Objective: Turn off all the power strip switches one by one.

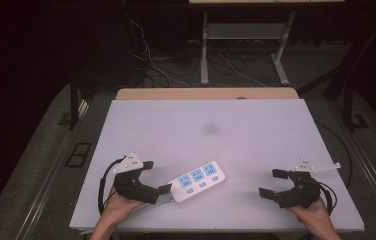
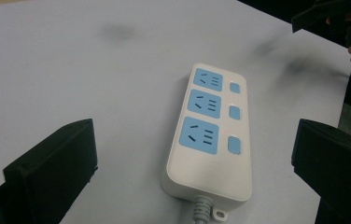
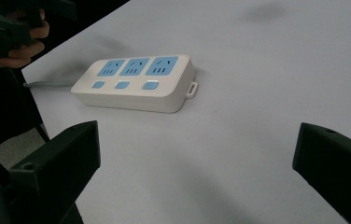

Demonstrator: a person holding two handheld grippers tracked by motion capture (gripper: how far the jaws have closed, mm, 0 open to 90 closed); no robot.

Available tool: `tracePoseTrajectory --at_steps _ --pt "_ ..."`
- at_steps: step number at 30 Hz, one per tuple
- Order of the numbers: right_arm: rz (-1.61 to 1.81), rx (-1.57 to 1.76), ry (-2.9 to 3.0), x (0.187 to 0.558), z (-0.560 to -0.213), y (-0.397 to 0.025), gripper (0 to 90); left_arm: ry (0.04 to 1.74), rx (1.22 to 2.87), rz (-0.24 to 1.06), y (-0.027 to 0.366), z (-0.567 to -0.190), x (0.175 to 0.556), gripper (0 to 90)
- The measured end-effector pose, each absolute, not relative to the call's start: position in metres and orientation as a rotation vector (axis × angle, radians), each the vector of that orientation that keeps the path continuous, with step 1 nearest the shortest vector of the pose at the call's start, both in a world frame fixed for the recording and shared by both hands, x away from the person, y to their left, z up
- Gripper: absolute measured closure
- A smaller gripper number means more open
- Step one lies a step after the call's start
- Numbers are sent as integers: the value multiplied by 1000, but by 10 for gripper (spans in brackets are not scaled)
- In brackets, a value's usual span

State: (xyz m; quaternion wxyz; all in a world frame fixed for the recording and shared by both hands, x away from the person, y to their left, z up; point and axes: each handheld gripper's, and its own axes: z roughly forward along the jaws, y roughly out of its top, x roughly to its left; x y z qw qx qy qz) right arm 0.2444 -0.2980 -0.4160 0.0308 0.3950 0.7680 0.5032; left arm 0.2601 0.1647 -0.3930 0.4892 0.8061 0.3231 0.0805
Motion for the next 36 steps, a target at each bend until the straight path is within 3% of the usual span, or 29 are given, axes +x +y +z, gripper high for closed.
tracePoseTrajectory --at_steps 36 --pt "1543 1199 2384 244 -416 -297 4 647 2146 95 118 -380 277 0"
